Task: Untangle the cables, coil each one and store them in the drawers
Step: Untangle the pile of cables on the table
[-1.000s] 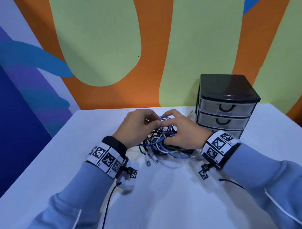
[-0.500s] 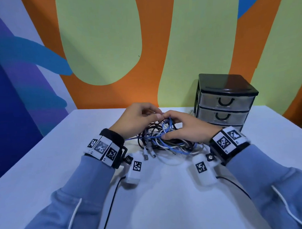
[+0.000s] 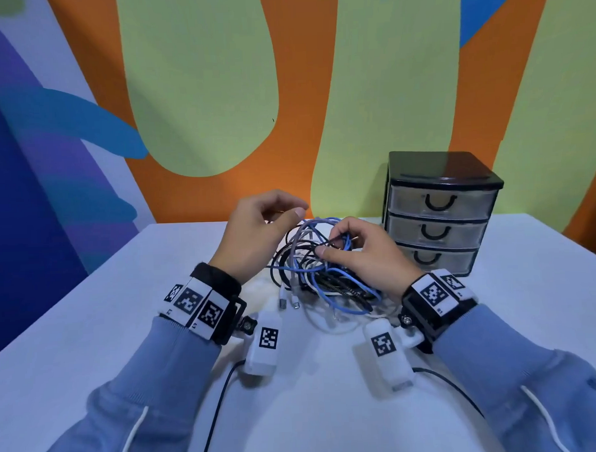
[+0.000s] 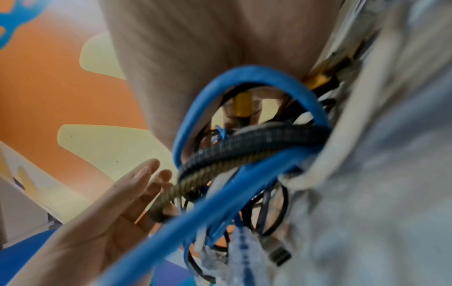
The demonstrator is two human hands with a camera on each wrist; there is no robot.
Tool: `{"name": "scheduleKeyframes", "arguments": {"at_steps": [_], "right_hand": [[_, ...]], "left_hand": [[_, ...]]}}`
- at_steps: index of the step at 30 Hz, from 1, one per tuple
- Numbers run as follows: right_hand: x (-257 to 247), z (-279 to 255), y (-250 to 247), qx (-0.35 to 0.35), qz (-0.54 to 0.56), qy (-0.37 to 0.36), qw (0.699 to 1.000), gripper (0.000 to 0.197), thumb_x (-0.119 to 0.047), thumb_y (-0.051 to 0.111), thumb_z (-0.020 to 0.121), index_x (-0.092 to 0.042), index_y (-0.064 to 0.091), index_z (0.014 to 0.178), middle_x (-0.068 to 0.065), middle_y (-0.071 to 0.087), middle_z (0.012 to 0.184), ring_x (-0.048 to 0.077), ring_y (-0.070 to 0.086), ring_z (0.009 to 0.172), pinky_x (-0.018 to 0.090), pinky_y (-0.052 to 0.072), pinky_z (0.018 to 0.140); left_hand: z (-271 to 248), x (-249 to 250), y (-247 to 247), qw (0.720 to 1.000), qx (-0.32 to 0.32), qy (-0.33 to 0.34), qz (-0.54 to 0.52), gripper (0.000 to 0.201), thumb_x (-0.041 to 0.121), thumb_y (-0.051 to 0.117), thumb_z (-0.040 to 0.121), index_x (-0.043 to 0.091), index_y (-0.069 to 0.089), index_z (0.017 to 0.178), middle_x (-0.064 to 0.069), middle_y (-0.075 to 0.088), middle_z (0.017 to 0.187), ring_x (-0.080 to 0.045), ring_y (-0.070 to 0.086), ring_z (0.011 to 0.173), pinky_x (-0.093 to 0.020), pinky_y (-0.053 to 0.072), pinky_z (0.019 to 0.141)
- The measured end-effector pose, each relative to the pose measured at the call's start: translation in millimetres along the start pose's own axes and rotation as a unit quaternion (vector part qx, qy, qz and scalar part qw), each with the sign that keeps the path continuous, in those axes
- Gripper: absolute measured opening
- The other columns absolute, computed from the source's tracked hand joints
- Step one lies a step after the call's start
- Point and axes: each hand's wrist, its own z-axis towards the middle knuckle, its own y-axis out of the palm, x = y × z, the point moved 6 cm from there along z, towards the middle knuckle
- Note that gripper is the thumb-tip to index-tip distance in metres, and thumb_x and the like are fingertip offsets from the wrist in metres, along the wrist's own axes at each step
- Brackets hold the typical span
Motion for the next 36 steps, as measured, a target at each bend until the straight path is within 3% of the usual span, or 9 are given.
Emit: {"name": "scheduleKeyframes", "arguments": {"at_steps": [5, 8, 11, 17, 21, 25, 28, 32, 36], "right_hand": [[3.1, -2.7, -9.1, 0.065, 0.074, -0.008, 0.995, 0.026, -0.024, 0.086, 0.087, -0.016, 0.06, 0.086, -0.001, 0.054, 0.076, 0.015, 0.051, 0.072, 0.025, 0.041, 0.067], [4.7, -3.7, -14.1, 0.106, 0.1, 0.005, 0.989, 0.032, -0.031, 0.083, 0.09, -0.023, 0.054, 0.078, -0.001, 0.052, 0.074, 0.016, 0.047, 0.07, 0.029, 0.038, 0.065], [2.2, -6.3, -20.0, 0.144, 0.113, 0.015, 0.983, 0.039, -0.038, 0.078, 0.093, -0.023, 0.047, 0.075, -0.005, 0.038, 0.066, 0.015, 0.032, 0.06, 0.031, 0.029, 0.059], [-9.3, -12.9, -25.4, 0.179, 0.12, -0.003, 0.976, 0.051, -0.041, 0.071, 0.098, -0.011, 0.037, 0.074, 0.008, 0.031, 0.072, 0.018, 0.03, 0.064, 0.033, 0.028, 0.063], [-4.8, -14.0, -24.9, 0.199, 0.115, 0.028, 0.973, 0.053, -0.05, 0.069, 0.096, -0.013, 0.04, 0.073, 0.001, 0.037, 0.07, 0.016, 0.034, 0.064, 0.035, 0.031, 0.066], [2.7, -14.4, -23.3, 0.211, 0.109, 0.058, 0.97, 0.048, -0.062, 0.066, 0.088, -0.021, 0.047, 0.075, -0.003, 0.043, 0.07, 0.017, 0.042, 0.068, 0.038, 0.039, 0.072], [8.0, -13.6, -22.8, 0.221, 0.123, 0.083, 0.964, 0.051, -0.069, 0.064, 0.08, -0.018, 0.059, 0.086, -0.002, 0.053, 0.073, 0.02, 0.05, 0.071, 0.04, 0.045, 0.075], [11.4, -10.7, -14.5, 0.16, 0.134, 0.118, 0.971, 0.011, -0.039, 0.074, 0.083, -0.031, 0.075, 0.091, -0.005, 0.074, 0.102, 0.021, 0.069, 0.1, 0.047, 0.056, 0.097], [0.7, -15.2, -8.9, 0.091, 0.145, 0.134, 0.976, 0.041, 0.0, 0.062, 0.09, -0.031, 0.077, 0.111, 0.0, 0.07, 0.117, 0.013, 0.067, 0.104, 0.029, 0.056, 0.081]], "left_hand": [[1.3, -2.1, -7.6, 0.999, 0.051, 0.016, -0.013, 0.01, 0.012, 0.073, 0.099, 0.018, 0.08, 0.102, 0.015, 0.073, 0.078, -0.01, 0.064, 0.077, -0.027, 0.051, 0.077], [2.1, -1.8, -9.8, 0.997, 0.066, 0.02, -0.017, 0.012, 0.013, 0.073, 0.098, 0.022, 0.079, 0.102, 0.012, 0.075, 0.084, -0.015, 0.069, 0.083, -0.025, 0.051, 0.077], [1.1, -0.2, -12.8, 0.996, 0.082, 0.019, -0.017, 0.012, 0.012, 0.074, 0.098, 0.02, 0.078, 0.107, 0.007, 0.077, 0.094, -0.007, 0.071, 0.086, -0.019, 0.052, 0.081], [-2.8, -11.1, -13.2, 0.996, 0.062, -0.055, 0.037, 0.016, 0.037, 0.071, 0.101, 0.03, 0.076, 0.115, 0.007, 0.071, 0.114, -0.008, 0.063, 0.106, -0.025, 0.047, 0.088], [-6.3, -13.8, -2.7, 0.996, -0.002, -0.09, 0.021, 0.018, 0.044, 0.071, 0.098, 0.029, 0.08, 0.103, 0.004, 0.07, 0.096, 0.002, 0.06, 0.081, -0.028, 0.048, 0.083], [-6.7, -11.8, -6.7, 0.996, 0.016, -0.083, -0.021, 0.026, 0.039, 0.083, 0.089, 0.014, 0.078, 0.091, 0.003, 0.062, 0.075, -0.017, 0.054, 0.068, -0.033, 0.049, 0.068], [-8.0, -6.6, -7.5, 0.997, 0.007, -0.064, -0.046, 0.029, 0.031, 0.087, 0.086, 0.007, 0.073, 0.082, 0.01, 0.059, 0.061, -0.018, 0.045, 0.063, -0.026, 0.041, 0.06], [-9.8, 1.8, -5.1, 0.997, -0.024, -0.04, -0.058, 0.023, 0.022, 0.091, 0.082, 0.004, 0.076, 0.084, -0.004, 0.065, 0.066, -0.019, 0.049, 0.061, -0.024, 0.043, 0.059], [-12.0, 7.2, -3.9, 0.998, -0.053, -0.032, -0.025, 0.022, 0.019, 0.092, 0.08, 0.002, 0.078, 0.083, -0.014, 0.067, 0.068, -0.015, 0.051, 0.057, -0.02, 0.043, 0.056]]}}
